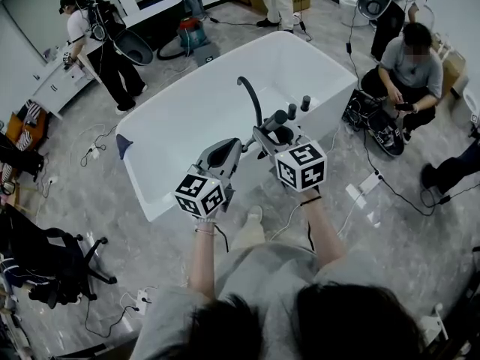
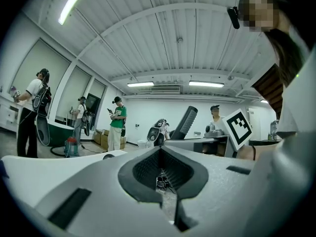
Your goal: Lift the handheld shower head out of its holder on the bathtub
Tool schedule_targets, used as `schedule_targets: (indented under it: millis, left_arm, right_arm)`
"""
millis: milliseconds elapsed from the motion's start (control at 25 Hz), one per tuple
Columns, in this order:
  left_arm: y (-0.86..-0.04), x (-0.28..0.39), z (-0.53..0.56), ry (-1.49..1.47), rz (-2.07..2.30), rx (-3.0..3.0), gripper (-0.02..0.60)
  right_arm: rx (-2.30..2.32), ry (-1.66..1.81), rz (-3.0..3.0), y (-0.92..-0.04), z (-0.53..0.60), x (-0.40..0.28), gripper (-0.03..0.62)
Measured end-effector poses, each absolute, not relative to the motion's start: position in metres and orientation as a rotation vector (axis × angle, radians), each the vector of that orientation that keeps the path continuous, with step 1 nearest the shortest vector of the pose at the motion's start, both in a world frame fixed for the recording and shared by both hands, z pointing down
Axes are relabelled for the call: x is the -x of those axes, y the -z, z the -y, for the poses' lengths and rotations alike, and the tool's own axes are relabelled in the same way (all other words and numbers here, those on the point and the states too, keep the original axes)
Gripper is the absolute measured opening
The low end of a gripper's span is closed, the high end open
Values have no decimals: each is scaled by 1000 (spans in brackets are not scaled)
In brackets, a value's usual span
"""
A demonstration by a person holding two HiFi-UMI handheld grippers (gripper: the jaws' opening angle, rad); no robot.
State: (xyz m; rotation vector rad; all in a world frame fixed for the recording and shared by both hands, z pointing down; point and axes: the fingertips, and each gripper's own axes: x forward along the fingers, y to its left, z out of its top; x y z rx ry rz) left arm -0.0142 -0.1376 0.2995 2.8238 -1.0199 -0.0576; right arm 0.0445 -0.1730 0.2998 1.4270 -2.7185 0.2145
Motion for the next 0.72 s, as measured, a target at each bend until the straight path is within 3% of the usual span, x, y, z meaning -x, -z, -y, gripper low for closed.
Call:
schedule_targets:
  millis: [720]
  left_arm:
    - [-295,8,125,74,1023,-2844,6]
  right_arm:
    - [-1436,-217,2737,-298,158,-49,133]
